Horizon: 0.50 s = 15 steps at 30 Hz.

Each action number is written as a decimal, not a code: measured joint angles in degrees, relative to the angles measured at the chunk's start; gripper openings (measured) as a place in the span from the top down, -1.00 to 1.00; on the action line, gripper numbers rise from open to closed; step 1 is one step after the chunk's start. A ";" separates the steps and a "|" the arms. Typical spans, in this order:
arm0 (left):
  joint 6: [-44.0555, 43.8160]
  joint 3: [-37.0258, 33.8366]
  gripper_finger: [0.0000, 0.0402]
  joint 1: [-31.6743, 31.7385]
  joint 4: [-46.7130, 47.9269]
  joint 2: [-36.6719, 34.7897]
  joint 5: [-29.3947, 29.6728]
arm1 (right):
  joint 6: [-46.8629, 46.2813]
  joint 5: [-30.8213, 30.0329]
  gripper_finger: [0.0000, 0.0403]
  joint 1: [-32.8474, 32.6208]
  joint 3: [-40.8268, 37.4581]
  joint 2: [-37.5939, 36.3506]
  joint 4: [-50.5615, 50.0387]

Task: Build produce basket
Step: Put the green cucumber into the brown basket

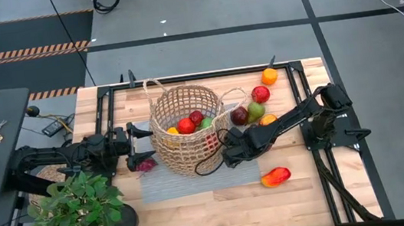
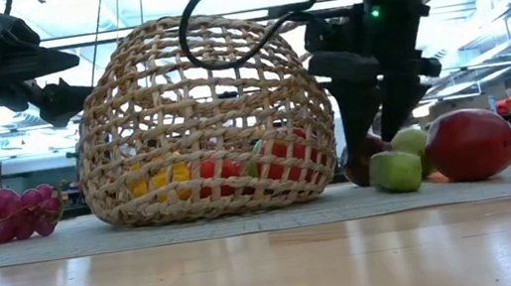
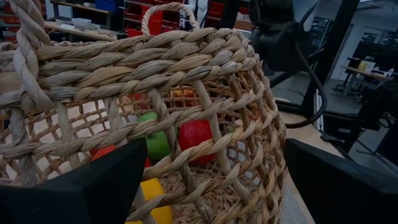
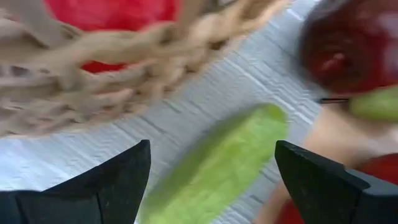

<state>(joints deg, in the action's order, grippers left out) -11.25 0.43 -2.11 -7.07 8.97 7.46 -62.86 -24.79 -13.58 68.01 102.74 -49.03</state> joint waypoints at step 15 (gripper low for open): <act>0.00 0.00 -0.93 0.02 0.00 0.00 0.00 | -13.58 -2.29 -0.73 -3.26 -7.47 -0.04 6.73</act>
<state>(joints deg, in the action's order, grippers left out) -11.25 0.43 -2.09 -7.06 8.97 7.46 -76.44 -27.08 -16.84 60.54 102.69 -42.30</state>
